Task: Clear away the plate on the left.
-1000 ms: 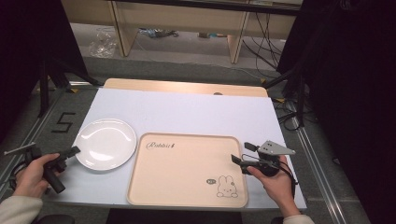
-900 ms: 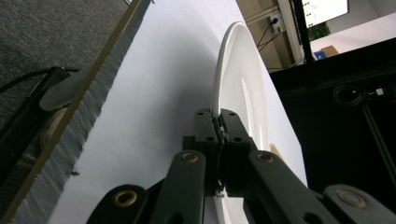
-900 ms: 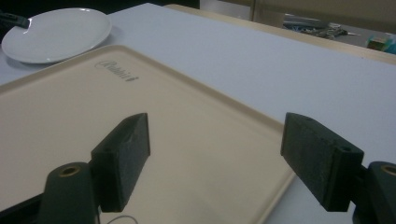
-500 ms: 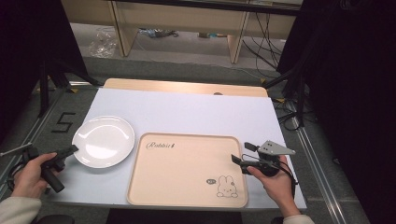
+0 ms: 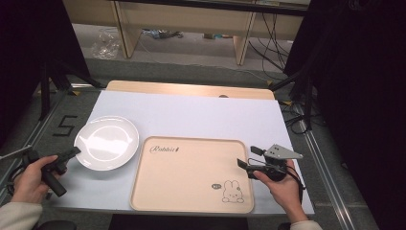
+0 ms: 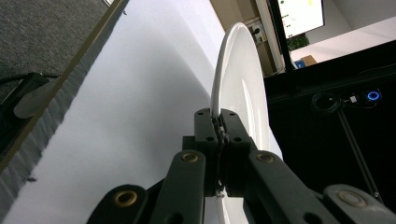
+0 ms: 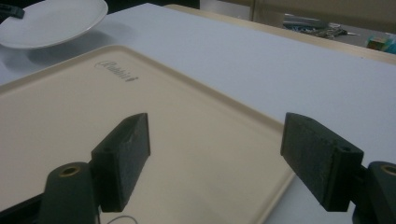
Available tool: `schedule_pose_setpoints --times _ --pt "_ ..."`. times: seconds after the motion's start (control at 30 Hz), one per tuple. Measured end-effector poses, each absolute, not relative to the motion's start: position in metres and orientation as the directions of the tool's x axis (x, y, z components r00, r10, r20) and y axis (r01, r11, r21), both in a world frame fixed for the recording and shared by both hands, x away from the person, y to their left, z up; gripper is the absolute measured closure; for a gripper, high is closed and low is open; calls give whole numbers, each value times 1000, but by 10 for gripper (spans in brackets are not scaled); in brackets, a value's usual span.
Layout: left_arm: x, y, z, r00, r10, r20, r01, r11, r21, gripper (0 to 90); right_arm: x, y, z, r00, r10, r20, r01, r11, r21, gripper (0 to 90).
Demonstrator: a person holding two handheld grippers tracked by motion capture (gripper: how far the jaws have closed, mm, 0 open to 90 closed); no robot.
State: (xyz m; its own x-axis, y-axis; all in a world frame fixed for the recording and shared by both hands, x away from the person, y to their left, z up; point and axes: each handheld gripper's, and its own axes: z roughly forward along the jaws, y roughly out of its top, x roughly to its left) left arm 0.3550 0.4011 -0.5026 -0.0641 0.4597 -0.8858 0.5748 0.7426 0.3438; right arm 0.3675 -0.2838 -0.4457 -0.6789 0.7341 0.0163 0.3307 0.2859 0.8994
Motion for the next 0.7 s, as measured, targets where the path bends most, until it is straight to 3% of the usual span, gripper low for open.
schedule_pose_setpoints --times 0.7 --pt "355 396 -495 -35 432 -901 571 748 337 870 368 -281 -448 -688 723 54 336 251 908 249"
